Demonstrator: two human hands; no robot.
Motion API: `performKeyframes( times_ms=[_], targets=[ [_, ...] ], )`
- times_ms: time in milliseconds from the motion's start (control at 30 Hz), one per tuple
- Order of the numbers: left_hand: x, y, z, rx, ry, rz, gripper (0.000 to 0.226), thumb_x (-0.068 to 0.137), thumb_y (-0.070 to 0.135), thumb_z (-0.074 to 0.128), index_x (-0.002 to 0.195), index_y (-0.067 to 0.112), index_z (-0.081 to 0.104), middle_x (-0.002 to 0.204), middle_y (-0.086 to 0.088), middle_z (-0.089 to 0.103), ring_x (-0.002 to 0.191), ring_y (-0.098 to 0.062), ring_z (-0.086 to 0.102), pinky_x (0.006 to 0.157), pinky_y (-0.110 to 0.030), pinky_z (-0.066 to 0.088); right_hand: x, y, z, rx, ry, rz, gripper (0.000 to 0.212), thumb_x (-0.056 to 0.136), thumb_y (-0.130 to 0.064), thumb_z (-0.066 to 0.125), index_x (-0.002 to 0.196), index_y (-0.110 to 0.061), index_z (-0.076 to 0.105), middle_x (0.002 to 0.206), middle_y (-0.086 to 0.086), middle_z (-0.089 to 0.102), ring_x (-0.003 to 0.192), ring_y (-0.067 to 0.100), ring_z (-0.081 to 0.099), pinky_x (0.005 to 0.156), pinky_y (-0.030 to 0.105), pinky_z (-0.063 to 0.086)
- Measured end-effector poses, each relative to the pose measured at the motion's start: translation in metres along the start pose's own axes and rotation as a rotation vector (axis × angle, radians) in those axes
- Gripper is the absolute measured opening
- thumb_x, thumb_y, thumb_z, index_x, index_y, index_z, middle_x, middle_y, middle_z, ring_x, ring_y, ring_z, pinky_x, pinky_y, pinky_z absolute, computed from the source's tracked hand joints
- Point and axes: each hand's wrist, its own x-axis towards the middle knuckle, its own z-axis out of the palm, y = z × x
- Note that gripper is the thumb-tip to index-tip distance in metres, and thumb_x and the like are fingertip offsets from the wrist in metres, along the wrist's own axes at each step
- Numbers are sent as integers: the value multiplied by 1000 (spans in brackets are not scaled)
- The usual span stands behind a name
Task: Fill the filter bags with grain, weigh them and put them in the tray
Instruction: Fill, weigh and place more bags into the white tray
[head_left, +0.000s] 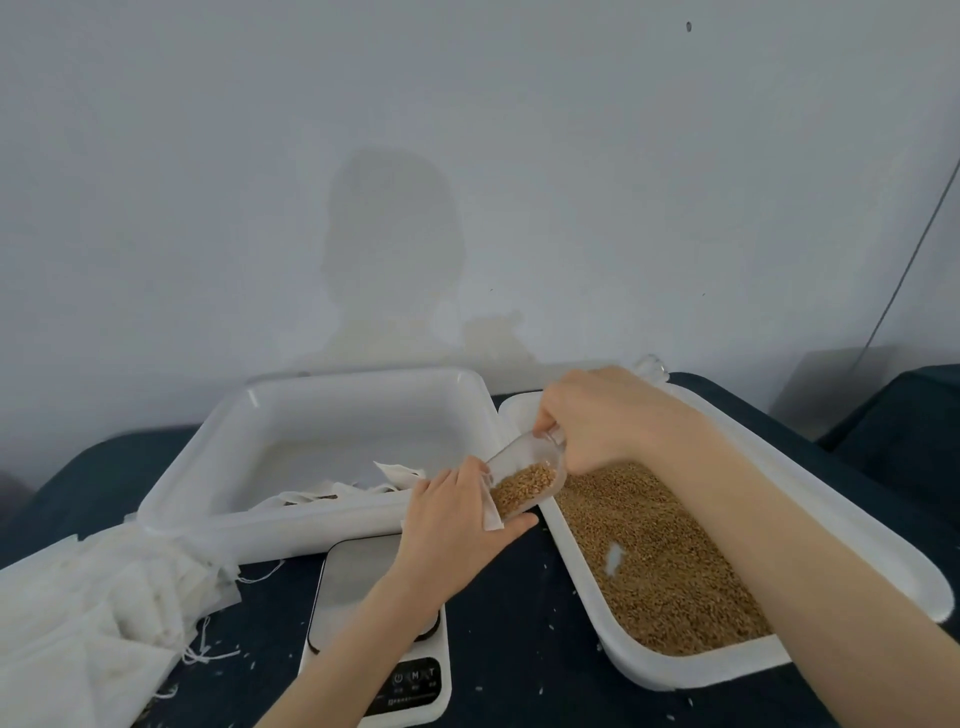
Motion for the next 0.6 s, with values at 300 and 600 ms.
performKeyframes(
  times_ms=[300, 600],
  targets=[
    [6, 9, 1, -310, 121, -224, 64, 71, 70, 60, 112, 23, 48, 95, 17, 54, 92, -12, 56, 75, -27, 39, 12, -46, -38, -415, 163, -65, 31, 78, 3, 50, 62, -18, 34, 63, -2, 37, 59, 14, 35, 86, 32, 31],
    [8, 12, 2, -519, 82, -356, 63, 73, 66, 57, 114, 20, 44, 95, 6, 57, 91, -17, 57, 67, -28, 38, 17, -75, -38, -509, 296, -187, 51, 62, 17, 13, 81, -16, 49, 74, 1, 42, 89, 21, 32, 117, 49, -13]
  ],
)
